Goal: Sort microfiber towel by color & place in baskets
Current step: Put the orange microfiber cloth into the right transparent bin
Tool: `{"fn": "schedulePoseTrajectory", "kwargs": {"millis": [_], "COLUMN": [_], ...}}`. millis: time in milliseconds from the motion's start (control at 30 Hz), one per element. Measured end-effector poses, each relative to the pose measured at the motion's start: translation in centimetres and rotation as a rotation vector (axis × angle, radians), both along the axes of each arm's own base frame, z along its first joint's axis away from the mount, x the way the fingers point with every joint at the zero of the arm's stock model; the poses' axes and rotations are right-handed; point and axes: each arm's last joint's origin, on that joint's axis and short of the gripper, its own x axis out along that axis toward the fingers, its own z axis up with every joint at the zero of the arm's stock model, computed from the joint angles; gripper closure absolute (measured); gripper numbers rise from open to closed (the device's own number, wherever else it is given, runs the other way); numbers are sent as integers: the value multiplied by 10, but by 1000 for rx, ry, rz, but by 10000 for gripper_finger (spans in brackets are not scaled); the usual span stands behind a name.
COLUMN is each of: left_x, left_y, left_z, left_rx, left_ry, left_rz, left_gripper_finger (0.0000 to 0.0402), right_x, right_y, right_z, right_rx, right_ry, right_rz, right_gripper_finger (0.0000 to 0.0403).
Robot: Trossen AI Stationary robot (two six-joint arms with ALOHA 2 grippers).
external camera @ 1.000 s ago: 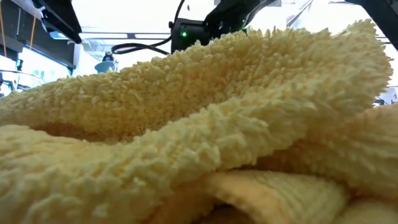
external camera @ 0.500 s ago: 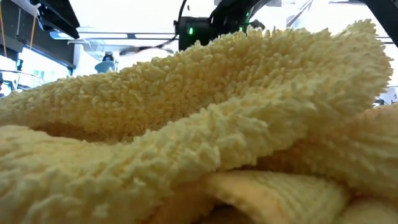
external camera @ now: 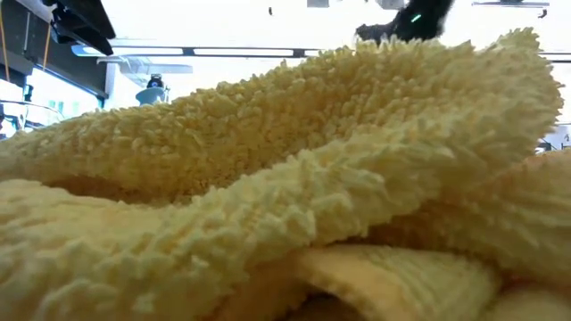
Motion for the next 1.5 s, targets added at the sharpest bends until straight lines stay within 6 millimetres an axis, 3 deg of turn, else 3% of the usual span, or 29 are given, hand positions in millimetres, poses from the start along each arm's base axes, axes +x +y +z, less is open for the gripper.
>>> {"fn": "schedulePoseTrajectory", "kwargs": {"millis": [300,400,500,667,933,1367,1500], "left_x": [0,0,0,0,0,3,3], "left_y": [3,3,3,3,4,4,4], "left_z": [1,1,1,1,1,0,0], "left_rx": [7,-2,-24,-44,-40,-43,-42], "left_ry": [-34,-44,-57,-68,-78,-70,-71], "left_rz": [130,162,199,230,259,280,281], "left_gripper_finger": [238,238,238,238,238,238,238], "right_x": [-117,-141,-153,-154,-145,-129,-125], "right_y": [-36,-50,-64,-94,-136,-178,-185], "right_z": [53,60,61,47,-5,-54,-65], "right_rx": [-247,-299,-333,-289,10,169,200], "right_ry": [-190,-186,-120,24,141,260,264], "right_rz": [-452,-564,-635,-653,-623,-719,-742], "right_gripper_finger": [402,402,402,403,403,401,379]}}
